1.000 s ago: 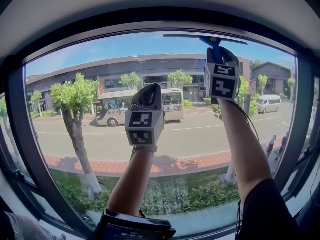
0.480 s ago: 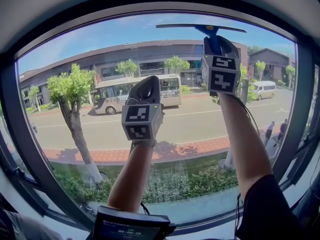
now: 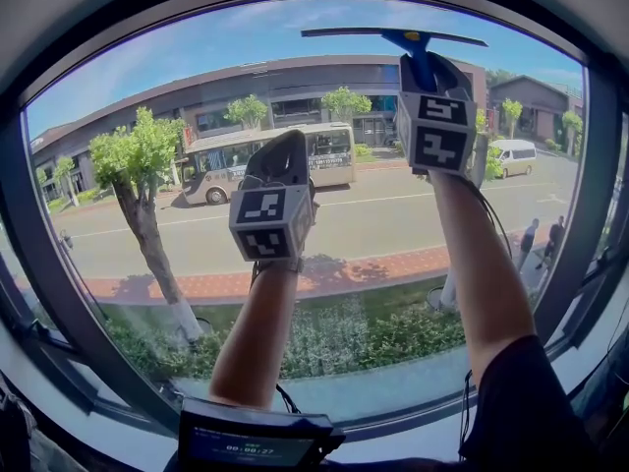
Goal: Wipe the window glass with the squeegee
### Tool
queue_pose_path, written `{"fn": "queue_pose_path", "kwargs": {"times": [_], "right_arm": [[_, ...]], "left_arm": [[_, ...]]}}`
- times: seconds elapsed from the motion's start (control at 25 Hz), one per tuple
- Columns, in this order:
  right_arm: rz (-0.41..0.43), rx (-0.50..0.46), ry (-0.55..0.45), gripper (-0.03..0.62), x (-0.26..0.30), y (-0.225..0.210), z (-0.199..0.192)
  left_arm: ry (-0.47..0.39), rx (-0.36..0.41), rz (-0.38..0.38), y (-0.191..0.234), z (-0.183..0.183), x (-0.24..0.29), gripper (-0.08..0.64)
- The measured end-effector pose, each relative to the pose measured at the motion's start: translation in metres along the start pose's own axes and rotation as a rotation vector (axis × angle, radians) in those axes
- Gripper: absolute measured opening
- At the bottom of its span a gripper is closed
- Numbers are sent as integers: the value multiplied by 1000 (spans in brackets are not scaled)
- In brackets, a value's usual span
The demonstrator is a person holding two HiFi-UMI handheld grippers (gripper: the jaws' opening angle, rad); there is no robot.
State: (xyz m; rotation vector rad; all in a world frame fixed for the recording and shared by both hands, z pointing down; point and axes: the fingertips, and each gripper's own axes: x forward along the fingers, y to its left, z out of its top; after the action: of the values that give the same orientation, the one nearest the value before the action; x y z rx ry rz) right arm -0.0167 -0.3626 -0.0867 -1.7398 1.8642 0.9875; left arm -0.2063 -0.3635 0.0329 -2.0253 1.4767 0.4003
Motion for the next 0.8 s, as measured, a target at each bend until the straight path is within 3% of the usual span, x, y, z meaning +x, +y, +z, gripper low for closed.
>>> {"fn": "queue_pose_path", "kwargs": {"times": [0.16,0.8], "right_arm": [[3,0,6,143,-10,-2,-9],[19,-3,26,143,-24,14,-26]], "left_arm": [[-33,-50,21,4,0,-9,2],[25,-48,2,-2,-22,-12,2]]}}
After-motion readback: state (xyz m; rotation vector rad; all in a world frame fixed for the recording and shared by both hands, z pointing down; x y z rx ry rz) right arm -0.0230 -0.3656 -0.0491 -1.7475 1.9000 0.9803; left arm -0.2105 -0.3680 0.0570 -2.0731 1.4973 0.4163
